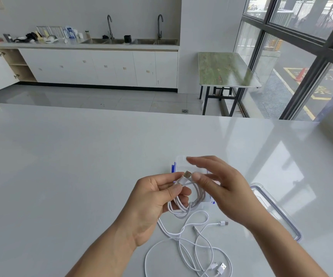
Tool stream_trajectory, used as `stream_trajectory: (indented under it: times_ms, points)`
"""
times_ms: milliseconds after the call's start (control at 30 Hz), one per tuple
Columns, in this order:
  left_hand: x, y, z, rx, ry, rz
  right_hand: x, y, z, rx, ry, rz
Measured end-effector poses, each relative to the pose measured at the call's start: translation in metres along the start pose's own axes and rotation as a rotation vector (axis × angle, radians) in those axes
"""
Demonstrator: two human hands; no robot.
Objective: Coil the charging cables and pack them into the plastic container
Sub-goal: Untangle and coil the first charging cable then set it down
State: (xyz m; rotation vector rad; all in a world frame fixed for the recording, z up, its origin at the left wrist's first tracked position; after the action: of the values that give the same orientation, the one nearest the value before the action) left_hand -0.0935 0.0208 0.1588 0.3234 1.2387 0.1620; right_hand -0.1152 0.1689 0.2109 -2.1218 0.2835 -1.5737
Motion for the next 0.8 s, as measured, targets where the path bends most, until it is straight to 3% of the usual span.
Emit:
stream_trajectory:
  times_ms: [67,133,200,300,500,667,800]
  points:
    - [-0.001,0.004,0.000,0.020,-0.008,-0.010,0.013,0.004,-0.006,0.024,-0.122,0.228]
    - [-0.001,0.005,0.000,0.017,-0.018,-0.005,0.016,0.005,-0.012,0.025,-0.127,0.273]
    - [0.001,0.002,-0.001,-0.001,-0.033,0.015,0.009,0.007,-0.016,0.035,-0.036,0.178]
    - [0.003,-0.003,-0.002,-0.029,-0.054,0.047,-0.013,0.001,-0.016,-0.078,0.159,-0.095]
    - [0.008,-0.002,-0.004,-0.038,-0.068,0.029,-0.032,0.009,-0.011,-0.120,0.327,-0.372]
    - [0.009,-0.003,-0.007,-0.046,-0.078,0.054,-0.037,0.014,-0.009,-0.027,0.369,-0.462]
    - [0.007,0.000,-0.009,-0.023,-0.081,0.096,-0.041,0.029,0.002,0.169,0.398,-0.587]
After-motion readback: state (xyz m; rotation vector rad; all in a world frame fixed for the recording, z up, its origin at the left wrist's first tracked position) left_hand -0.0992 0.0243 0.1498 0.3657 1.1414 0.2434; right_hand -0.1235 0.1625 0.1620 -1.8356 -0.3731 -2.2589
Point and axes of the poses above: each hand's wrist, its own z-axis away from the middle knuckle, its own y-axis out of the palm, x = y × z, the point moved 10 cm from there along -z, towards the middle knuckle, and after that the axes turned 2 degrees about z, right-handed, at the moved point
